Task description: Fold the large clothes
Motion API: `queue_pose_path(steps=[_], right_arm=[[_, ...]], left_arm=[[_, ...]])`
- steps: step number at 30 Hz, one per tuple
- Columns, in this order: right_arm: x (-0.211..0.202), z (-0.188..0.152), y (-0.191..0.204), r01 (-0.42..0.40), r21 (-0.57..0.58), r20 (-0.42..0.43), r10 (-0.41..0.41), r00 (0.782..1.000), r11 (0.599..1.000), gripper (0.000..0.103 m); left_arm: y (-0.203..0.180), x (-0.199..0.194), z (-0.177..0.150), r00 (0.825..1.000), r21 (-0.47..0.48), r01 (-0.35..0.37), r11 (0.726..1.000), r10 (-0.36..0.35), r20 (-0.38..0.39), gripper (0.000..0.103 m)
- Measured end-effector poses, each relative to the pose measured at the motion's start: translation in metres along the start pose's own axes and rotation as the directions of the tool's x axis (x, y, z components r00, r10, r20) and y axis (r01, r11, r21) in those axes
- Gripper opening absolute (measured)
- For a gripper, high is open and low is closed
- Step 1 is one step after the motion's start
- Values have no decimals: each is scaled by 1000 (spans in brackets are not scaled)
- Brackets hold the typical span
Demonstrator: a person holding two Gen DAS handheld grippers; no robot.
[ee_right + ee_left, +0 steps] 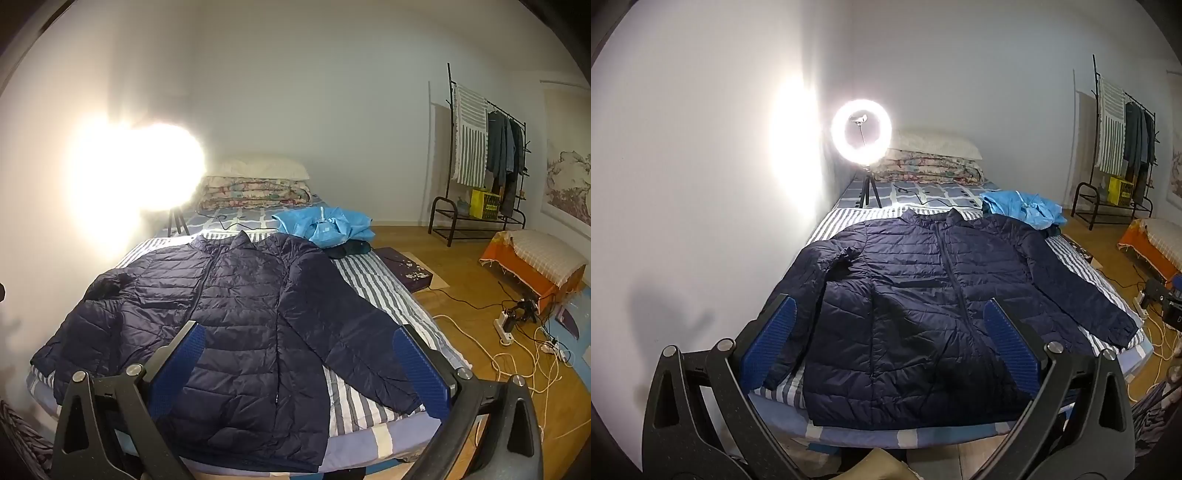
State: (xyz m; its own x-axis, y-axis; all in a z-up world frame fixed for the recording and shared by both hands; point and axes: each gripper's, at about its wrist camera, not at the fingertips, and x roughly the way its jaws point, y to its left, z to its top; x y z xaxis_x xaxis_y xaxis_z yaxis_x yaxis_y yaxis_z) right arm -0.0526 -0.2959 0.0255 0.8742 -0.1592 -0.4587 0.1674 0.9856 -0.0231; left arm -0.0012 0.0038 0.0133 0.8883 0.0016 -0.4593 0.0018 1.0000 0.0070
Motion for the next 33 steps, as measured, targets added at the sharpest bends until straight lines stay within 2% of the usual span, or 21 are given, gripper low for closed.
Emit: queue_pose_path(steps=[33], right_arm=[[-7, 5, 3, -16, 10, 7, 16, 1000, 1000, 103]], left_arm=[[-2, -9, 7, 1000, -5, 3, 1000, -3, 15, 103]])
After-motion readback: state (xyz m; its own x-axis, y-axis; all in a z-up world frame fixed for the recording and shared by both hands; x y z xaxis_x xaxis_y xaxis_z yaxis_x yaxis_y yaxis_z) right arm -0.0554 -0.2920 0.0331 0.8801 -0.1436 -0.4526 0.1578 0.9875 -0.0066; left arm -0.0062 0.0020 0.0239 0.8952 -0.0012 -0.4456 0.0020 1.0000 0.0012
